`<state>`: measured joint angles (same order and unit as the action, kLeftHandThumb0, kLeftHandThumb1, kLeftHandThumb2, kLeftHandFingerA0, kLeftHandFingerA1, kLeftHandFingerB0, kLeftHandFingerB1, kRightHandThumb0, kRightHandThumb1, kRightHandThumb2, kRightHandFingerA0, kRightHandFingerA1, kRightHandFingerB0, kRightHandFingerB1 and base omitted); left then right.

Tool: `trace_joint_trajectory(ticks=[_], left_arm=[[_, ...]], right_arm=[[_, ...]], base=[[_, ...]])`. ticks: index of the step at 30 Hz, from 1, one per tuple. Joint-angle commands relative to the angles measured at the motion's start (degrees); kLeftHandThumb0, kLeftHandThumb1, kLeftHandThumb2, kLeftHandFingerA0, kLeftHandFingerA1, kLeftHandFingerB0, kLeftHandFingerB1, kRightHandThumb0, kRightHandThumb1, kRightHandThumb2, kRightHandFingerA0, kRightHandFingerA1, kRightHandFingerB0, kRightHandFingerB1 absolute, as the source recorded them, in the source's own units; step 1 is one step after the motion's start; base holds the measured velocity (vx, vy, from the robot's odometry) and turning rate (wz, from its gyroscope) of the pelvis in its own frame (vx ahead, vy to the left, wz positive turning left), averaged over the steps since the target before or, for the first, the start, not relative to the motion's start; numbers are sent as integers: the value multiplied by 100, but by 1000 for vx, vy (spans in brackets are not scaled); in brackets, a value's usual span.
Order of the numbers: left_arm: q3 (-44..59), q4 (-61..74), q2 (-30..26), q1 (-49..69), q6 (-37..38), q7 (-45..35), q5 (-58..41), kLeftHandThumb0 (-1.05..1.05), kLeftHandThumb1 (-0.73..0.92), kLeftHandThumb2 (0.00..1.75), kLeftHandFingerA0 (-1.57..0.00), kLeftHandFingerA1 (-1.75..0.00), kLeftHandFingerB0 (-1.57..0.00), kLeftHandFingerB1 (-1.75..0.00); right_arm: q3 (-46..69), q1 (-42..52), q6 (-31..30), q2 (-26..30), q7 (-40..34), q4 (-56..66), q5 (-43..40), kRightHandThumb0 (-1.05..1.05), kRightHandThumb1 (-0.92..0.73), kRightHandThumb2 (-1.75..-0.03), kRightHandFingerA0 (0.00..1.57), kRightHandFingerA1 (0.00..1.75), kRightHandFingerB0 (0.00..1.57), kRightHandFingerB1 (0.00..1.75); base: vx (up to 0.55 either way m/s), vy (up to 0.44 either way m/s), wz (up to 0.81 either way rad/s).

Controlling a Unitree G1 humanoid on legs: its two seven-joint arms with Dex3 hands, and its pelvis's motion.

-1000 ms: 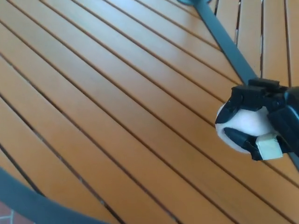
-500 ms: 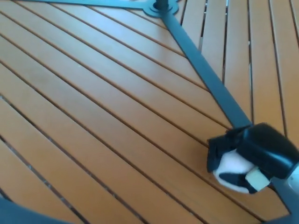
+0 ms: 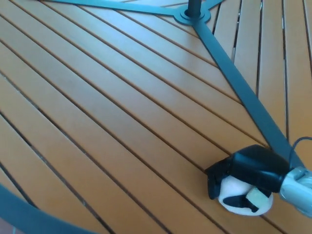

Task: The robot uses its right hand to pick up the emotional support dumpling kept on the square table outside, turn around and walk towards the round table and place it in middle of the desk

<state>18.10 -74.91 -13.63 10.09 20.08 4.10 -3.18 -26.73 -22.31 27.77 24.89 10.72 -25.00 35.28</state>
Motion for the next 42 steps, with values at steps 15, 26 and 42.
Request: trace_joint_trajectory(ticks=[15, 26, 42], left_arm=[[-41, -21, -44, 50, 175, 45, 2, -20, 62, 60, -80, -90, -83, -69], [-103, -7, -25, 58, 177, 86, 48, -24, 61, 58, -80, -87, -82, -68], [-116, -1, -24, 21, 148, 103, 13, -22, 61, 57, -79, -84, -82, -67]], right_arm=[[-498, -696, -502, -137, -1228, -1050, 1053, -26, -76, -70, 75, 99, 59, 65], [-946, -358, -1880, 29, -613, -201, 1961, -94, -70, -85, 0, 0, 0, 0], [-145, 242, -2355, 97, 439, 2022, 1255, -102, -90, -67, 0, 0, 0, 0]], base=[[0, 0, 0], [0, 0, 0], [0, 0, 0]])
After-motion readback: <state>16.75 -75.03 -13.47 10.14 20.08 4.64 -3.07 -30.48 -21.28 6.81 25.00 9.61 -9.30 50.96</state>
